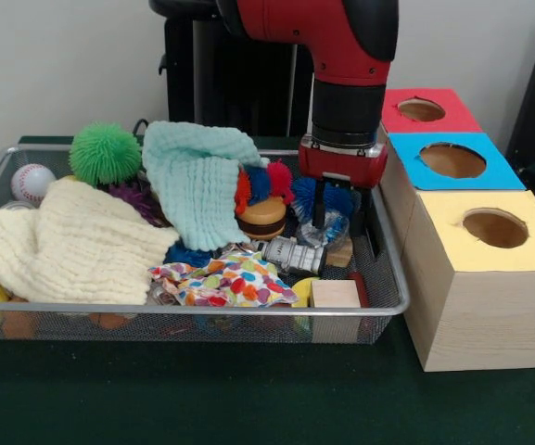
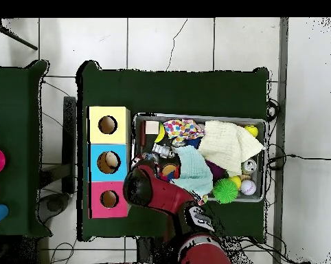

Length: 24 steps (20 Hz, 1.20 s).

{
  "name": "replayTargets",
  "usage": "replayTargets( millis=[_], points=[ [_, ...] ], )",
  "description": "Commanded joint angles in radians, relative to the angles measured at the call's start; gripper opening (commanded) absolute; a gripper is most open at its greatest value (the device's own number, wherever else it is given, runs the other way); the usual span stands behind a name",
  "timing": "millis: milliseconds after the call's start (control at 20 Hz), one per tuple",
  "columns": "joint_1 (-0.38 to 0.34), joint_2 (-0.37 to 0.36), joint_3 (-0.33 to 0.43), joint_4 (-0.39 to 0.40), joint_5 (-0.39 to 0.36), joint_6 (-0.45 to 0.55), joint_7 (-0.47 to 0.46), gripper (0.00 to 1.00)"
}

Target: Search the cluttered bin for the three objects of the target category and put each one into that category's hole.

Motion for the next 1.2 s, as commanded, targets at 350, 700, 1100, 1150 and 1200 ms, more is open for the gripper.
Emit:
replayTargets(
  millis=[350,700,1100,1150,1200],
  points=[
    [0.101,0.165,-0.098,-0.077,0.118,-0.038,0.197,1.00],
    [0.116,0.203,-0.125,-0.106,0.123,-0.020,0.175,0.00],
    [0.134,0.189,-0.148,-0.118,0.149,0.060,0.163,0.00],
    [0.142,0.183,-0.156,-0.113,0.155,0.058,0.168,0.00],
    [0.138,0.168,-0.150,-0.106,0.157,0.071,0.172,0.00]
  ],
)
